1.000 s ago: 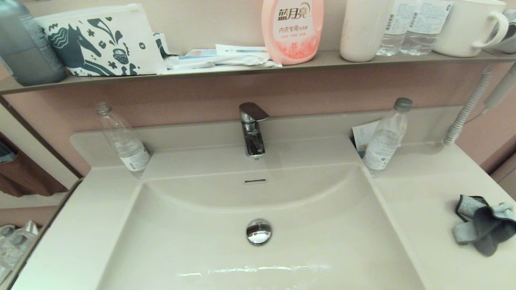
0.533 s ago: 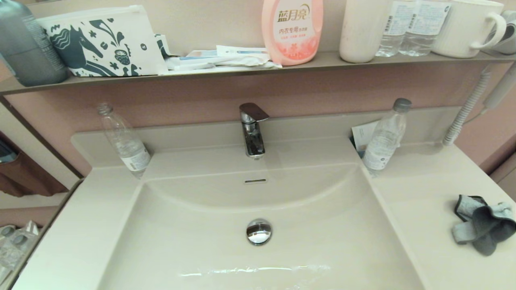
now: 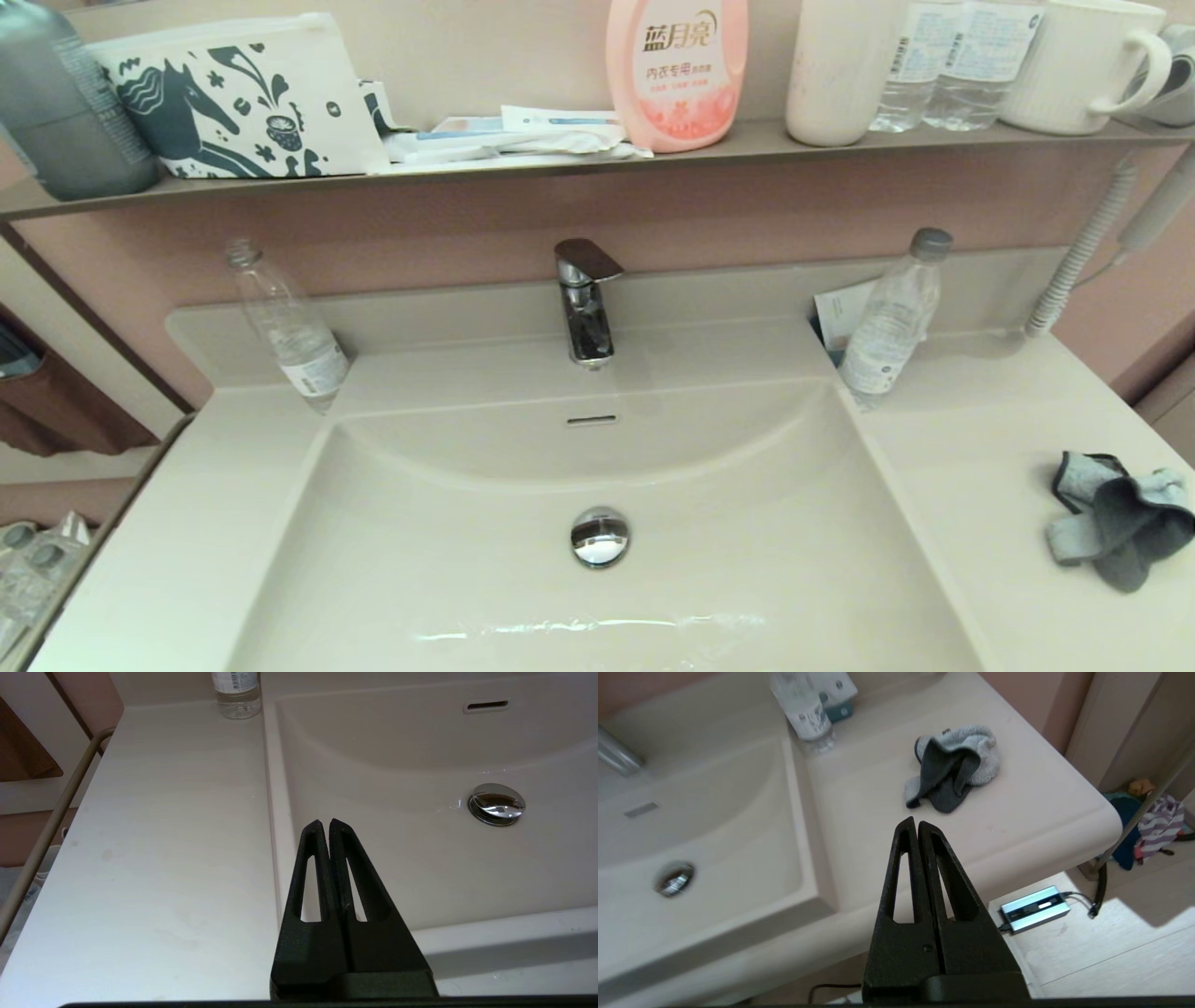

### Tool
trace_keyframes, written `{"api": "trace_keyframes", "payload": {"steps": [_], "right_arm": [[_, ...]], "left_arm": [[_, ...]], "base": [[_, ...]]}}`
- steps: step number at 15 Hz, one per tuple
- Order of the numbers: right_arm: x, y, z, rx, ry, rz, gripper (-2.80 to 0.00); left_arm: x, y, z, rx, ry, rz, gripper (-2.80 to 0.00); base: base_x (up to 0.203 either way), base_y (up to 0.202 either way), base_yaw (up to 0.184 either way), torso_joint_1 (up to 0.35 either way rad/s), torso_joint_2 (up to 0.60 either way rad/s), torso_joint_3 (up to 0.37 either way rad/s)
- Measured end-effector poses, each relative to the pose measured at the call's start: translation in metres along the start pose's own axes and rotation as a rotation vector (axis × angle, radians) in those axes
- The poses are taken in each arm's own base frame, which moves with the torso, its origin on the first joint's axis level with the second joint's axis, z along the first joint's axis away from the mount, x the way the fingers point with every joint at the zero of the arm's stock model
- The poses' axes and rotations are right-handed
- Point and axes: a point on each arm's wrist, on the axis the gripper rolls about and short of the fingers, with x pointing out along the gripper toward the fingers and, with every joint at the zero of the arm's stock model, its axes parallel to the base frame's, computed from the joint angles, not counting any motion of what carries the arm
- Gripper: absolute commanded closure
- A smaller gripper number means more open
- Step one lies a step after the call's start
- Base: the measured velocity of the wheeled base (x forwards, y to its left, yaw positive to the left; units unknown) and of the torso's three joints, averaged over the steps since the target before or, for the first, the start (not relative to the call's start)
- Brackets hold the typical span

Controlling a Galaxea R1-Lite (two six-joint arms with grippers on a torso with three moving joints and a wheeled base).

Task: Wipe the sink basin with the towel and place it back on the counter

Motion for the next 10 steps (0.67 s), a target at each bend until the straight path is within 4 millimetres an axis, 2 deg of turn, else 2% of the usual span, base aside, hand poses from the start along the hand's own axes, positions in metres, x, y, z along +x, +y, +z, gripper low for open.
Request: {"api": "trace_keyframes", "payload": {"steps": [6,8,10], "right_arm": [[0.065,-0.006,-0.076,-0.161,0.04,0.079,0.0],[0.077,-0.006,-0.089,-0.214,-0.021,0.15,0.0],[0.08,-0.006,-0.091,-0.248,-0.069,0.178,0.0]], "left_arm": [[0.0,0.0,0.0,-0.001,0.0,0.001,0.0],[0.0,0.0,0.0,-0.001,0.0,0.0,0.0],[0.0,0.0,0.0,-0.001,0.0,0.001,0.0]], "base": [[0.0,0.0,0.0,0.0,0.0,0.0],[0.0,0.0,0.0,0.0,0.0,0.0],[0.0,0.0,0.0,0.0,0.0,0.0]]}}
